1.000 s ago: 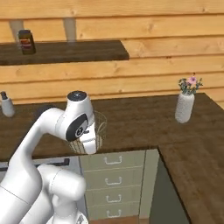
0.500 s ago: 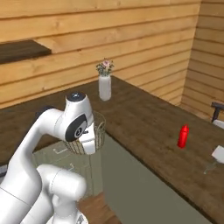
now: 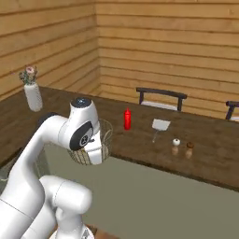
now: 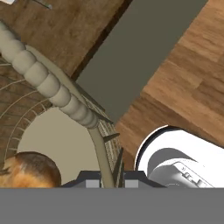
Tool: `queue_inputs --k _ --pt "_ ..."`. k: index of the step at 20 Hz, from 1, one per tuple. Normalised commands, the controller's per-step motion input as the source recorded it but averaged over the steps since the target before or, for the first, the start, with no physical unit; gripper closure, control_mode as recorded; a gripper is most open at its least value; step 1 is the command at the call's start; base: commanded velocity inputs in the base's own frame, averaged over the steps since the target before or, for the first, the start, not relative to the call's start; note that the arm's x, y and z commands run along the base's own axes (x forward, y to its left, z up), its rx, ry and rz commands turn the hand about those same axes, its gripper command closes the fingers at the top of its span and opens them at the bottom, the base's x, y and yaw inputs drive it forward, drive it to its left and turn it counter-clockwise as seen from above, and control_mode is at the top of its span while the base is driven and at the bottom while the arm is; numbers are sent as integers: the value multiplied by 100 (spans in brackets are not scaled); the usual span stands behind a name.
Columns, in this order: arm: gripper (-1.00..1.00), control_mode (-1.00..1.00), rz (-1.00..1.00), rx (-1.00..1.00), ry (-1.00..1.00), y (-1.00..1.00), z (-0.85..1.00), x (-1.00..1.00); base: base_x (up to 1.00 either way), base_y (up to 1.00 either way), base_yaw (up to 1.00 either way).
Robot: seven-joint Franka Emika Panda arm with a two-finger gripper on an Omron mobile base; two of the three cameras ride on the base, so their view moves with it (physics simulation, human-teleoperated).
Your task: Open the cabinet, pick up the bread from the cabinet and place it in the basket. Then move the basket to the dining counter.
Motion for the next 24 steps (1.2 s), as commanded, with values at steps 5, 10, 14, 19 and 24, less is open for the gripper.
queue_inputs --k 5,10,14,19,24 --pt "100 100 0 0 0 0 0 0 0 -42 -65" --pt "100 100 0 0 0 0 0 0 0 -77 -19" --pt "100 100 0 0 0 0 0 0 9 0 0" --pt "100 100 0 0 0 0 0 0 28 -60 11" --pt "100 100 0 0 0 0 0 0 5 -98 10"
